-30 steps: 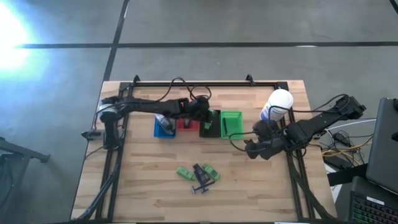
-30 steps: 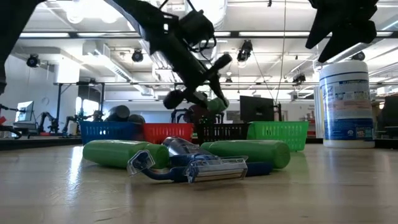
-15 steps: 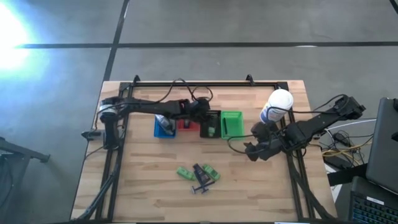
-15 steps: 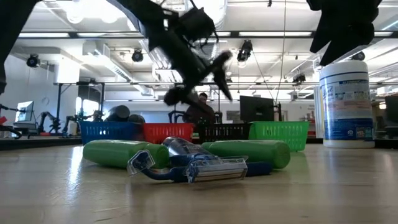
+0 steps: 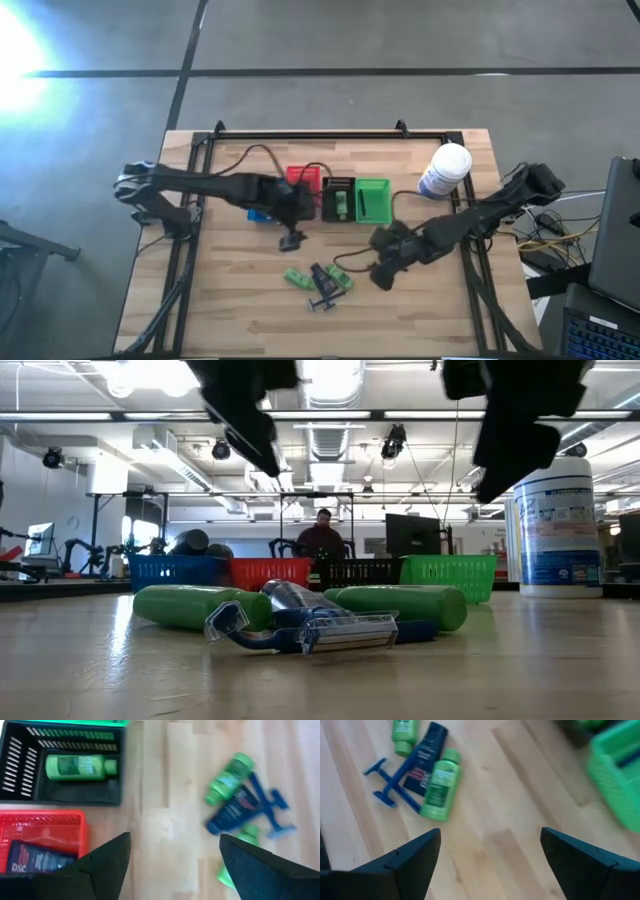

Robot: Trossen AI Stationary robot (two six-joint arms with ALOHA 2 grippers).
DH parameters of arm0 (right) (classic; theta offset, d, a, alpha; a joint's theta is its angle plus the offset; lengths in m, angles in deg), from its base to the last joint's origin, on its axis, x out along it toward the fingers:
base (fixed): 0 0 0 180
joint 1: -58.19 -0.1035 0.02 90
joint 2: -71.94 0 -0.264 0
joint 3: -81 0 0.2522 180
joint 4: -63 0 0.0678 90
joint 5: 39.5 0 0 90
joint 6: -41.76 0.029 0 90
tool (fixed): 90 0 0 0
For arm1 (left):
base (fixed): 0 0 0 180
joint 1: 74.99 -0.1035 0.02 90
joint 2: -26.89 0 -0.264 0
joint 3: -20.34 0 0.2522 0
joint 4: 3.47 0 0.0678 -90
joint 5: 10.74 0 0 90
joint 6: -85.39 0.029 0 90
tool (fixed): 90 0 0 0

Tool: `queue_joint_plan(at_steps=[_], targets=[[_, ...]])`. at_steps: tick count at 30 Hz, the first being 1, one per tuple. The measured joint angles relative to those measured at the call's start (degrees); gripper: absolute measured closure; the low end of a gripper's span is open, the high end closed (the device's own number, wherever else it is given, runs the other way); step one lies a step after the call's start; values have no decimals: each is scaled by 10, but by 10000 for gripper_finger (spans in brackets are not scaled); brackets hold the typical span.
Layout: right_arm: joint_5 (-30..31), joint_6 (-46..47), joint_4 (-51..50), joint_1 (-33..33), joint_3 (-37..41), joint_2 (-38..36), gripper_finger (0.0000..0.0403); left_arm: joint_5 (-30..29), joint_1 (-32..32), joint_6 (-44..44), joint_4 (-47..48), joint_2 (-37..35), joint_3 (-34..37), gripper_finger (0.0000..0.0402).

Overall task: Pick & Place Travel size toiletries
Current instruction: Put the green shampoo into the black bin

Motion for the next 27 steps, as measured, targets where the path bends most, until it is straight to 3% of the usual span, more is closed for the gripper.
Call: queue_joint_plan(at_steps=[11,22,27], targets=[[-13,-1,21,-8,-147,210,48,-3,32,-66,-8,-169,145,96],[-37,19,-44,12,-244,346,82,-2,38,-74,-10,-293,224,97],[-51,15,-93,27,-265,360,130,-2,40,-82,-6,-332,246,97]])
